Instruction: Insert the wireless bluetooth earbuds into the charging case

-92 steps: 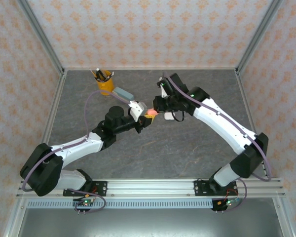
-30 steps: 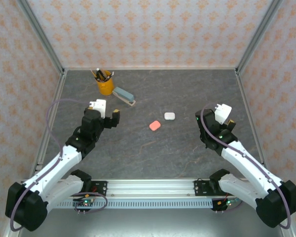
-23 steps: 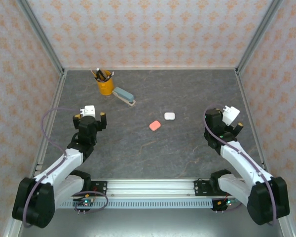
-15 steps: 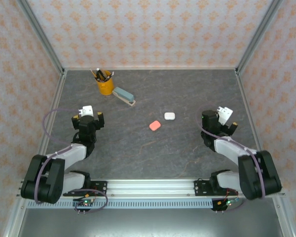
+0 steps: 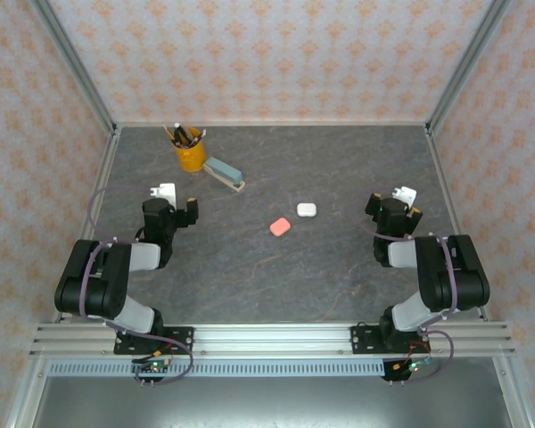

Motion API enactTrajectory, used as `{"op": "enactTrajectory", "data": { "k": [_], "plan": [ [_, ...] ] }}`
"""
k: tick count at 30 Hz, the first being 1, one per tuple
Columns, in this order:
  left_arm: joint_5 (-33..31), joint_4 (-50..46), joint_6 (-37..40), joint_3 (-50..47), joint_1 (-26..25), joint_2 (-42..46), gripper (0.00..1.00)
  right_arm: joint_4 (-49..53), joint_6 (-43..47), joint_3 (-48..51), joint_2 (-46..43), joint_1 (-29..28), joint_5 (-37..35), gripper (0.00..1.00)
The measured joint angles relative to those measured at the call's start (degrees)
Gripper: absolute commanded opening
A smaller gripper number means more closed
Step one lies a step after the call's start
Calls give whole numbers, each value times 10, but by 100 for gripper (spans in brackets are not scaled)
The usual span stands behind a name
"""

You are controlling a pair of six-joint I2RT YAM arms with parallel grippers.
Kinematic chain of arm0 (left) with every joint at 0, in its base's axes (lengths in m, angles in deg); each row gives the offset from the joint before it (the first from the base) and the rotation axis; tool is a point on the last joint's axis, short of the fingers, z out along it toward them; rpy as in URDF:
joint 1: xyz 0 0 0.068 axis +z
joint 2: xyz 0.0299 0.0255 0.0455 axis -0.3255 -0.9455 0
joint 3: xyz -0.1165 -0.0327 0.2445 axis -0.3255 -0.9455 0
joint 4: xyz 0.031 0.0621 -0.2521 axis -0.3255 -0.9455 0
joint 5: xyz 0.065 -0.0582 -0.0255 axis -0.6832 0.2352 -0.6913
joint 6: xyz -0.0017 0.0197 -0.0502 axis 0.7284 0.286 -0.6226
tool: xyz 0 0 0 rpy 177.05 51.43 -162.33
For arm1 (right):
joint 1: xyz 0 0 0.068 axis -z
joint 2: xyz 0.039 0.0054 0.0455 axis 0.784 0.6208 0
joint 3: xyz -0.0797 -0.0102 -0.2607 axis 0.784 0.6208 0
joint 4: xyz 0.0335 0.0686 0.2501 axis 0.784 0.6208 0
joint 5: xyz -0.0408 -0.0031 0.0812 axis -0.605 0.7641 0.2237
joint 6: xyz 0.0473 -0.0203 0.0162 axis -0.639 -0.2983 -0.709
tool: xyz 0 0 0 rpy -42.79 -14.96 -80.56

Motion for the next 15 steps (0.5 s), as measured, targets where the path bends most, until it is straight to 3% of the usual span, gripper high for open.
{"op": "enactTrajectory", "data": {
  "k": [15],
  "plan": [
    [0, 0, 0, 5, 1, 0, 100, 9, 2, -12, -1, -7, 42, 100]
  ]
}}
